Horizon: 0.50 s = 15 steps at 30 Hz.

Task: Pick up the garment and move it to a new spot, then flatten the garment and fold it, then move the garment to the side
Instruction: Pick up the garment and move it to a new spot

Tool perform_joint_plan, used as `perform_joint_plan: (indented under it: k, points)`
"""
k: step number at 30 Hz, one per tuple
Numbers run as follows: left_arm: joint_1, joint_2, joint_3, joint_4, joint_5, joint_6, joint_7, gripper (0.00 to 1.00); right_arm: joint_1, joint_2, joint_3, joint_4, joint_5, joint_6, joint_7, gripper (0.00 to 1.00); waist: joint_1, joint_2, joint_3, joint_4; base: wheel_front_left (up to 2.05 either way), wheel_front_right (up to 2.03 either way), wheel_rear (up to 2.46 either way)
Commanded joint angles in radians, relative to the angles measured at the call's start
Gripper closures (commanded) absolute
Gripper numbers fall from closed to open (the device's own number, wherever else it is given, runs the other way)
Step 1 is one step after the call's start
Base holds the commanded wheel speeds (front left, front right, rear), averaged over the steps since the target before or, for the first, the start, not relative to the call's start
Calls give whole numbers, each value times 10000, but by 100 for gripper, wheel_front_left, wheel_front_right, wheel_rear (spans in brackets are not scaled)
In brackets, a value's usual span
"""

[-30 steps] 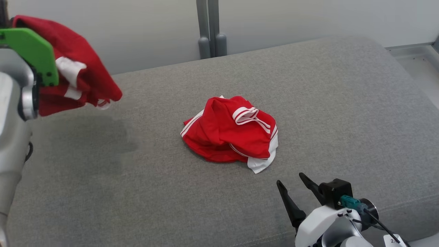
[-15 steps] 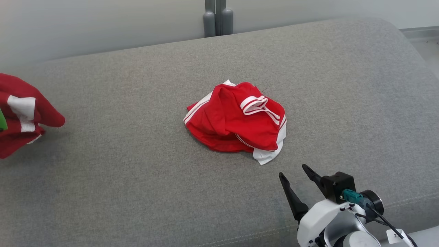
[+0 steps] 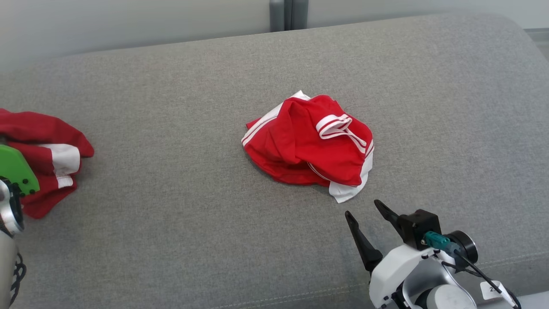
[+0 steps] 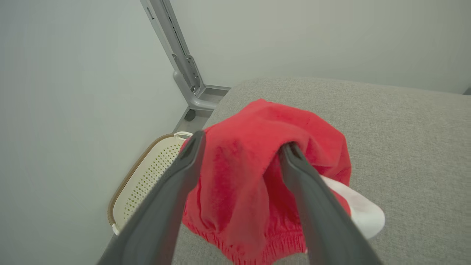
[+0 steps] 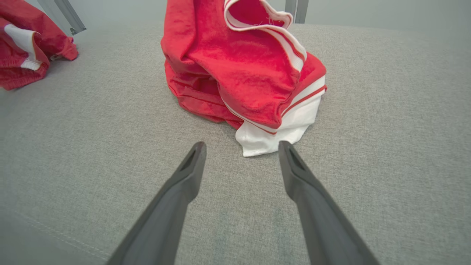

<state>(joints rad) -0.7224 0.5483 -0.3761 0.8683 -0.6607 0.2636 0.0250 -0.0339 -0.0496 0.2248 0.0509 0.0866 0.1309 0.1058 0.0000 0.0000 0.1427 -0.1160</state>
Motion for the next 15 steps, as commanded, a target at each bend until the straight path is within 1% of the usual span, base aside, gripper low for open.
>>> perform_joint_plan:
  k: [1,5,8,10,14,15]
  points:
    - [39,-122,-16,-17,-65,-101,-69,0,-16,-15,-11,15,-20,-3,-8,0,0,0,-148,142,0,0,0]
    - [-41,-328,-245,-108,-79,-424,133,0,41,-16,42,107,102,-5,-78,0,0,0,-436,280,0,0,0]
    - [-275,-685,-651,-482,98,-852,268,0,99,-15,32,198,204,-5,-127,0,0,0,-665,368,0,0,0]
    - [-424,-967,-885,-826,154,-1055,316,0,147,-16,-2,262,262,-3,-158,0,0,0,-797,411,0,0,0]
    - [-541,-1557,-1423,-1451,313,-1339,484,0,256,-16,-62,346,352,-3,-246,0,0,0,-1069,337,0,0,0]
    - [-541,-1557,-1423,-1451,313,-1339,484,0,256,-16,-62,346,352,-3,-246,0,0,0,-1069,337,0,0,0]
